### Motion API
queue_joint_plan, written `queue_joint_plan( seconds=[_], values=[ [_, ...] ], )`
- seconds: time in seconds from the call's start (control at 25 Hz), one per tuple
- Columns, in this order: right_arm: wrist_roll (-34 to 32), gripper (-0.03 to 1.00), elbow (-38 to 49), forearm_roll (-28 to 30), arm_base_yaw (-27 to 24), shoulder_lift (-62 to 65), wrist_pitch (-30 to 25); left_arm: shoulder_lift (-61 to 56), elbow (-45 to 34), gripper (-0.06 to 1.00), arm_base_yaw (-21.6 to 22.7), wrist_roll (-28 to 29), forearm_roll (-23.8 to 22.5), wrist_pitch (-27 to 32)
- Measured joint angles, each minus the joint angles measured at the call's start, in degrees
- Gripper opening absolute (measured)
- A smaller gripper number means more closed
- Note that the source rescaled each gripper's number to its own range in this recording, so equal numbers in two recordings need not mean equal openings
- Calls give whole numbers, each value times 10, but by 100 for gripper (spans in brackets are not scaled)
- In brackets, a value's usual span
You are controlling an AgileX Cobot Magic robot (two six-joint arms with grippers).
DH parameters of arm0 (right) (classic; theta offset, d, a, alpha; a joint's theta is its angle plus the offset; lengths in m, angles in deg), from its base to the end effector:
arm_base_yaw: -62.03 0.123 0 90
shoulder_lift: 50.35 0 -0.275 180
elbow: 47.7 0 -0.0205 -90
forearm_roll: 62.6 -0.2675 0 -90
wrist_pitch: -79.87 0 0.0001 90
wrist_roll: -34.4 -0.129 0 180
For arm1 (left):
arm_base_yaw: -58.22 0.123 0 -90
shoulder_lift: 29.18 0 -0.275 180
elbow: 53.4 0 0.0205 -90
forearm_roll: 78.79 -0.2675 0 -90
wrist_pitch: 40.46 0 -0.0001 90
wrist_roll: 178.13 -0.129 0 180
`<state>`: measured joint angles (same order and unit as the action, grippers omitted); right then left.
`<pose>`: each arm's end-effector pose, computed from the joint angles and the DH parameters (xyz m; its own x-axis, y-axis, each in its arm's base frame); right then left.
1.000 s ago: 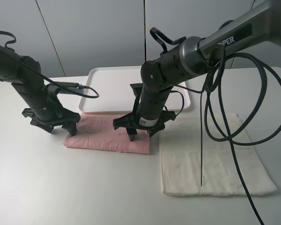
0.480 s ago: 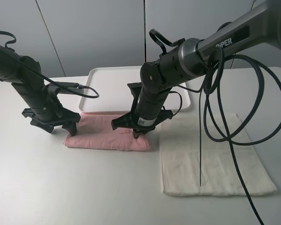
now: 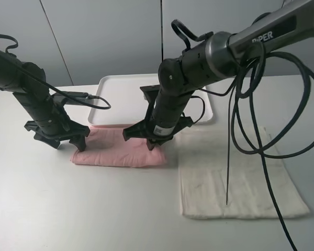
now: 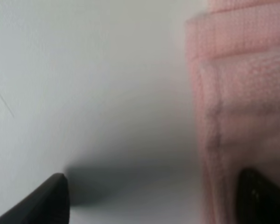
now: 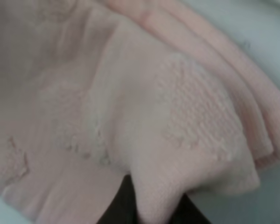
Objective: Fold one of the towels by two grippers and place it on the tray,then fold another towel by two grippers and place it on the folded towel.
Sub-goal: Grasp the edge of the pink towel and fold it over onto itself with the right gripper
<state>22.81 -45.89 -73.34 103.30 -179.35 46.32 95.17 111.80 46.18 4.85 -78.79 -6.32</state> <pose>0.3102 0.2900 0.0541 -0.9142 -0.3372 -0.2249 -0.3806 0.9050 0.1901 0.3527 -0.0752 0.0330 -0.9808 0.1560 -0.1167 0.1578 0.9874 -0.0061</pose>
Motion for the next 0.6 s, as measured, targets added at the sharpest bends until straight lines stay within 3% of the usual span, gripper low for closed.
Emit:
queue_joint_plan(
  seconds=[0.6],
  values=[
    [37, 6, 0, -82, 0, 60, -36, 2, 3, 93, 0, 0, 0, 6]
  ],
)
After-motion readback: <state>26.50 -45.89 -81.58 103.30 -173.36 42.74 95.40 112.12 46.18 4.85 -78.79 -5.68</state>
